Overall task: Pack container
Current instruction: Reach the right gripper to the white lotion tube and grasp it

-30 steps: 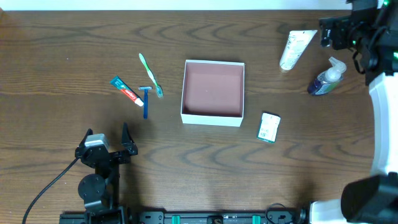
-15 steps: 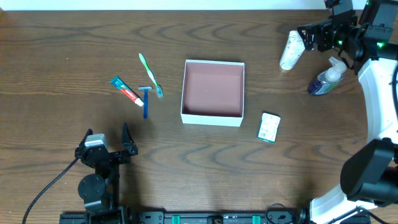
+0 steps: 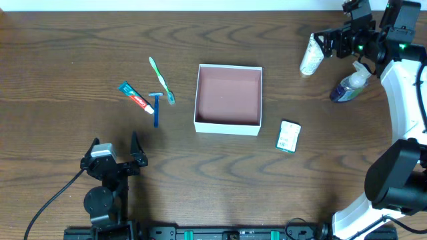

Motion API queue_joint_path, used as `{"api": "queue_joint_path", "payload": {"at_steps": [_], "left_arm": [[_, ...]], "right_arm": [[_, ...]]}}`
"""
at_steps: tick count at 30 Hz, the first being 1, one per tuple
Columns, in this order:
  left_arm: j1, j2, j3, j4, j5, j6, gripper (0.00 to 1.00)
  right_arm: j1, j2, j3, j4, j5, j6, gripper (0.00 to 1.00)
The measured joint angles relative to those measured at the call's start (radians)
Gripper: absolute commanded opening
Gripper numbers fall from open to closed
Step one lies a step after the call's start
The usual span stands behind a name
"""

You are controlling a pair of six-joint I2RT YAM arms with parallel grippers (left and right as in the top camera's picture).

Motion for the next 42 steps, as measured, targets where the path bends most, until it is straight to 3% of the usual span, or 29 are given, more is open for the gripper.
{"api": "queue_joint_path", "payload": {"at_steps": [11,24,29,36,42], "left_arm": [[0.000,0.000,0.000,0.000,0.000,0.000,0.98],[0.000,0.000,0.000,0.000,0.000,0.000,0.98],[0.000,0.000,0.000,0.000,0.000,0.000,0.98],[0.000,0.000,0.000,0.000,0.000,0.000,0.98],[0.000,0.000,0.000,0.000,0.000,0.000,0.98]], "right_arm": [[-0.003,0.036,0.000,-0.010,-0.014,-0.043,0.95],[-0.008,0.087,0.000,-0.007,-0.026,-0.078,0.48],[-0.008,0.087,0.001,-0.006,-0.034,-0.080,0.40],[-0.006,0.086,0.001,-0.010,-0.044,-0.078,0.39],[0.010,0.086,0.001,-0.010,-0.044,-0.064,0.32]]}}
